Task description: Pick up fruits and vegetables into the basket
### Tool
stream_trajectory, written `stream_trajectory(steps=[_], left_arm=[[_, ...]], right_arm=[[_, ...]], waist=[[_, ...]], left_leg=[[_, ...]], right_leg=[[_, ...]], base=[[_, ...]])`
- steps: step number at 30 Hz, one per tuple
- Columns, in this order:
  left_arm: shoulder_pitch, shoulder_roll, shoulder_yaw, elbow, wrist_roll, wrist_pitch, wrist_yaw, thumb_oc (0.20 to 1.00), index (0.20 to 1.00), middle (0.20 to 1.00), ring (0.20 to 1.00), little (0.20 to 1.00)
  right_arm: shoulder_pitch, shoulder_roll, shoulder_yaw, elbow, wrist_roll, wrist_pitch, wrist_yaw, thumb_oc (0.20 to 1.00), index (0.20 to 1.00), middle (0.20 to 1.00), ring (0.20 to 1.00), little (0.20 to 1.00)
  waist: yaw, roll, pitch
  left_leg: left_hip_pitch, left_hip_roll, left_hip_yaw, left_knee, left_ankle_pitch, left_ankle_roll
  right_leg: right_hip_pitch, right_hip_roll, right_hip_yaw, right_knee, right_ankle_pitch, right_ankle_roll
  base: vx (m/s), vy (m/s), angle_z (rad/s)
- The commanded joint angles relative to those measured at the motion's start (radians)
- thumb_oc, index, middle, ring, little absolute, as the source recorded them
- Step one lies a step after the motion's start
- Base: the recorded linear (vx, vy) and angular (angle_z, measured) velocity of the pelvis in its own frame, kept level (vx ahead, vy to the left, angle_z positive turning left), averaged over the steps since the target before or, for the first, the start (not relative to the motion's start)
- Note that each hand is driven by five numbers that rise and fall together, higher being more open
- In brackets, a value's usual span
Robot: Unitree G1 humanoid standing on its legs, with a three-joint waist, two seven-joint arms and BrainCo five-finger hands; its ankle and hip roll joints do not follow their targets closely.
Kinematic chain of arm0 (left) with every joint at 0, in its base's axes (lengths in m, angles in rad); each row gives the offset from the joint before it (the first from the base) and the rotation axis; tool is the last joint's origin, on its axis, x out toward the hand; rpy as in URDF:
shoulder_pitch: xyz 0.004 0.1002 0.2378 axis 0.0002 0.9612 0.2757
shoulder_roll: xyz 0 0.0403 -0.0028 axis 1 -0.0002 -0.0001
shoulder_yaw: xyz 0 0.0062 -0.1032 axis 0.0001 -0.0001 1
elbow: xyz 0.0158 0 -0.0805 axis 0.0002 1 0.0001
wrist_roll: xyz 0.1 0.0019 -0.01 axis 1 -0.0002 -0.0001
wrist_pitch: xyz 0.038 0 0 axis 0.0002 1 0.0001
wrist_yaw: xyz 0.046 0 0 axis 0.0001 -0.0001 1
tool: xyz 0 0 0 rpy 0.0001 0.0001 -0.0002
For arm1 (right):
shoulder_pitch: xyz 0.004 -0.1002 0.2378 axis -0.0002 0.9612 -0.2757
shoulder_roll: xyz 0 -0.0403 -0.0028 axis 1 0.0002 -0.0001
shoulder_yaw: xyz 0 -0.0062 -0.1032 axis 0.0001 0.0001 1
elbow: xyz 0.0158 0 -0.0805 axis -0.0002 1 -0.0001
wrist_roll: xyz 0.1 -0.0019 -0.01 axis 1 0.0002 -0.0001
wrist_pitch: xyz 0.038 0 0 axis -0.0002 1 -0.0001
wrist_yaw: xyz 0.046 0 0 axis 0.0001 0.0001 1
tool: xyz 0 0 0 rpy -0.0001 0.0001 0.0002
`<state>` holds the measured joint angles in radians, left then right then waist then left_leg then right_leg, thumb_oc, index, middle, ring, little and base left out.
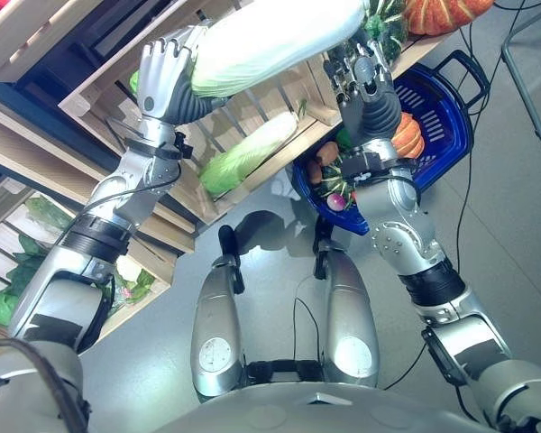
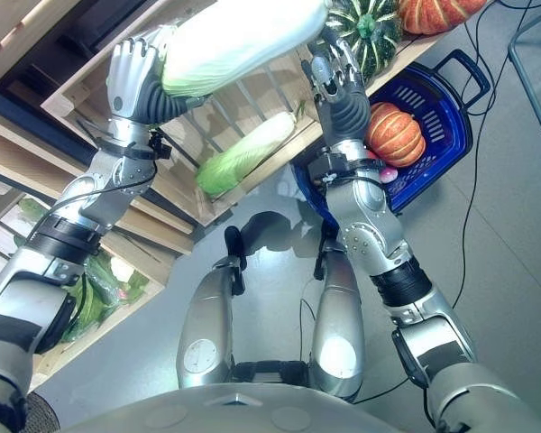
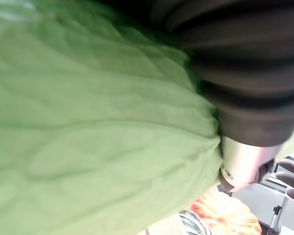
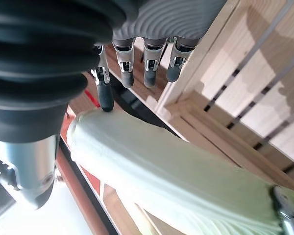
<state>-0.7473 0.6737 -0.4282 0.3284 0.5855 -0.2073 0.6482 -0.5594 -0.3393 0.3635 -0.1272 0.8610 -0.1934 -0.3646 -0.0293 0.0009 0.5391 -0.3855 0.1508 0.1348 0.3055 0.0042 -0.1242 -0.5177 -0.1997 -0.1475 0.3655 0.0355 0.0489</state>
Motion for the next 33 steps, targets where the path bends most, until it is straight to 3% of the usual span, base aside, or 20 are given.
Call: stream_trajectory(steps=[1,8,17,28,33], left_arm=[[-0.056,-0.029,-0.023,-0.155,-0.108,-0.032,-0.02,0.2,0.2,0.2,0.2,0.2],[0.023,-0.126,0.07,-0.13,-0.384,-0.017,-0.08,0.2,0.2,0.2,0.2,0.2],[0.128,-0.176,0.178,-0.144,-0.502,-0.082,-0.058,0.2,0.2,0.2,0.2,0.2],[0.206,-0.177,0.258,-0.152,-0.499,-0.186,-0.011,0.2,0.2,0.2,0.2,0.2],[0.188,-0.153,0.246,-0.152,-0.39,-0.21,0.001,0.2,0.2,0.2,0.2,0.2]], right_arm=[[-0.089,0.052,0.008,-0.102,-0.158,-0.026,-0.003,1.0,1.0,1.0,1.0,1.0],[-0.11,0.03,-0.039,-0.13,-0.454,0.043,-0.037,1.0,1.0,1.0,1.0,1.0],[-0.045,-0.015,-0.134,-0.151,-0.531,-0.004,-0.044,1.0,1.0,1.0,1.0,1.0],[0.079,-0.017,-0.242,-0.07,-0.381,-0.101,-0.107,1.0,1.0,1.0,1.0,1.0],[0.084,0.011,-0.237,-0.033,-0.138,-0.06,0.023,1.0,1.0,1.0,1.0,1.0]], waist=[[-0.012,-0.024,-0.03],[-0.012,-0.029,-0.035],[-0.019,-0.038,-0.054],[-0.026,-0.046,-0.066],[-0.023,-0.046,-0.066]], left_leg=[[-0.004,-0.018,0.03,0.018,0.012,0.026],[0.007,-0.021,0.025,0.016,0.008,0.029],[0.031,-0.02,0.025,0.009,0.001,0.031],[0.048,-0.013,0.033,0.013,-0.009,0.031],[0.047,-0.014,0.035,0.015,-0.009,0.033]], right_leg=[[0.097,-0.04,-0.012,-0.04,-0.01,0.054],[0.105,-0.033,-0.005,-0.043,-0.011,0.057],[0.129,-0.03,-0.003,-0.052,-0.015,0.059],[0.159,-0.034,-0.01,-0.062,-0.019,0.057],[0.162,-0.038,-0.014,-0.064,-0.017,0.055]], base=[[0.0,0.0,0.0],[0.0,0.0,0.0],[0.0,0.0,0.0],[0.0,0.0,0.0],[0.0,0.0,0.0]])
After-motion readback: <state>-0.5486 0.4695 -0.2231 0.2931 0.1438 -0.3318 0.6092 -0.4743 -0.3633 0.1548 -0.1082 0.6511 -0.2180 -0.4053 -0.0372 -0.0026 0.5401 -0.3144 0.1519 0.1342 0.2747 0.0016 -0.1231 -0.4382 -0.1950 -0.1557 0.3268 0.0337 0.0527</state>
